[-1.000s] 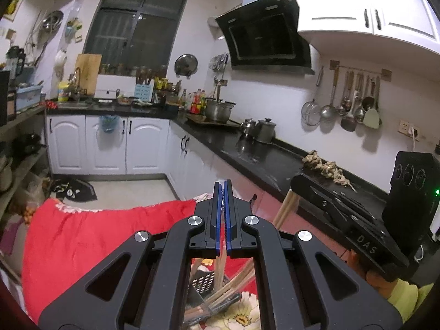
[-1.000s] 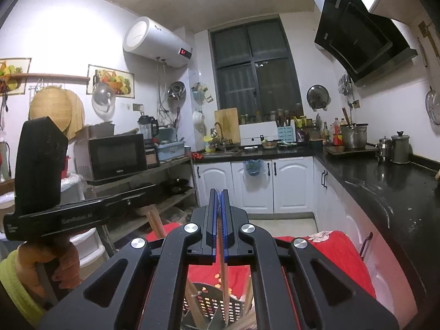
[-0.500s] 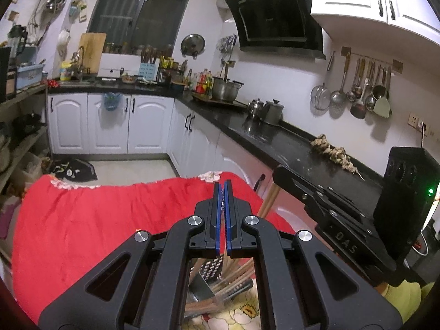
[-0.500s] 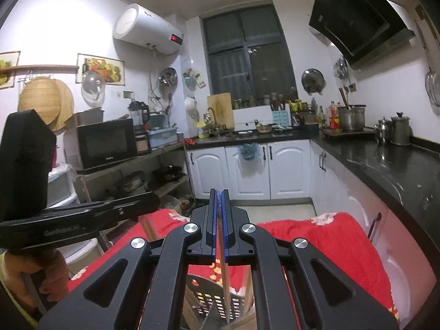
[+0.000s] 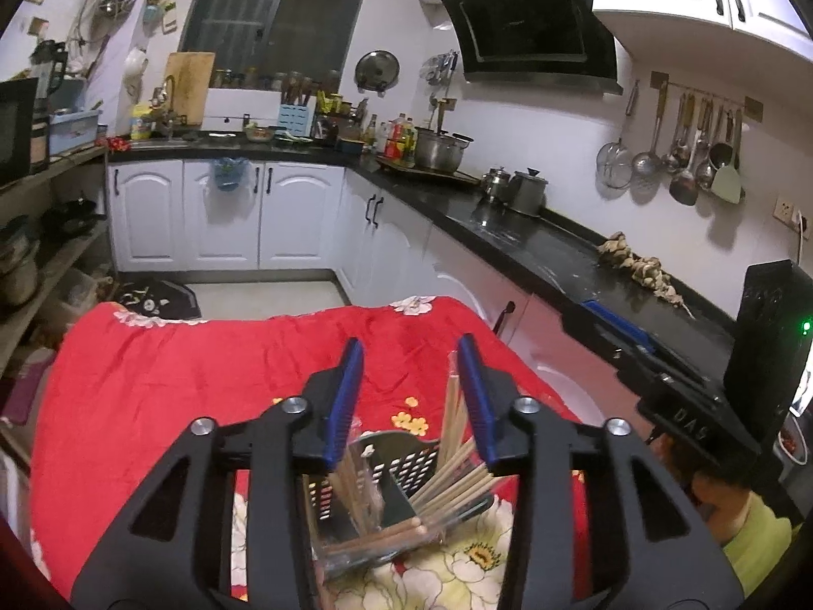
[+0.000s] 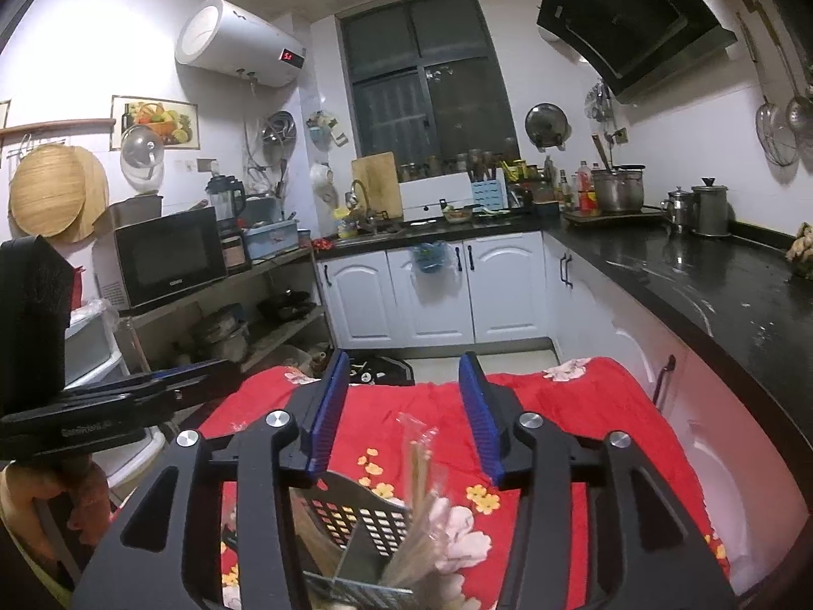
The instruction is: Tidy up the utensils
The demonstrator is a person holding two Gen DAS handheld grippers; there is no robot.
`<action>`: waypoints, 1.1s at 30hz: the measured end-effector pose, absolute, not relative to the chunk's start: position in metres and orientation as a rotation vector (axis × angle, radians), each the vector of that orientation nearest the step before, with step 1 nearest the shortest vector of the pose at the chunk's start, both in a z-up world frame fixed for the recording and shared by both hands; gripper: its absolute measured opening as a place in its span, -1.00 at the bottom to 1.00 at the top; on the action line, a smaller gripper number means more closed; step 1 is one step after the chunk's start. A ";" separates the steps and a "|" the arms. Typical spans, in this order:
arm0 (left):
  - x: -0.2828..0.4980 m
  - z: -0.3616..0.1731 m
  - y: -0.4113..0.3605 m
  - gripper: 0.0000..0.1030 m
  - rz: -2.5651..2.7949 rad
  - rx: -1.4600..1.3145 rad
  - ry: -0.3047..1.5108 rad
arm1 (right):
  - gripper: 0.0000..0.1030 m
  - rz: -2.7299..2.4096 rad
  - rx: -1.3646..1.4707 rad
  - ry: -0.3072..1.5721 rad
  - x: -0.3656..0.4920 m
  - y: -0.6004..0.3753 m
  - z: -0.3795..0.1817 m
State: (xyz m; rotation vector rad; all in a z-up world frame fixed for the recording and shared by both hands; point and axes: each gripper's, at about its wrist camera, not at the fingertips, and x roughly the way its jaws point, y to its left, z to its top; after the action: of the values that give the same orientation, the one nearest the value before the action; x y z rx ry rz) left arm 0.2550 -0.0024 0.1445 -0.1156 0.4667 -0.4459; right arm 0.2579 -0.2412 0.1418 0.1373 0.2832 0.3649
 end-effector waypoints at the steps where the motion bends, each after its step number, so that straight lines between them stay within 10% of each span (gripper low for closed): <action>1: 0.253 0.144 -0.002 -0.15 -0.445 -0.117 0.468 | -0.07 0.362 0.137 0.289 0.256 -0.244 0.141; 14: 0.211 0.147 0.010 0.78 -0.410 -0.127 0.437 | 0.49 0.378 0.129 0.311 0.217 -0.259 0.135; 33: 0.142 0.081 0.008 0.79 -0.293 -0.114 0.509 | 0.87 0.364 0.024 0.351 0.146 -0.257 0.086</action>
State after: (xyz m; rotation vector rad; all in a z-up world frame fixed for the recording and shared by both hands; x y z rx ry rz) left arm 0.1422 0.0083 0.0806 -0.1143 0.5087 -0.2932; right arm 0.1465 -0.2573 0.0863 0.0242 0.3508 0.3644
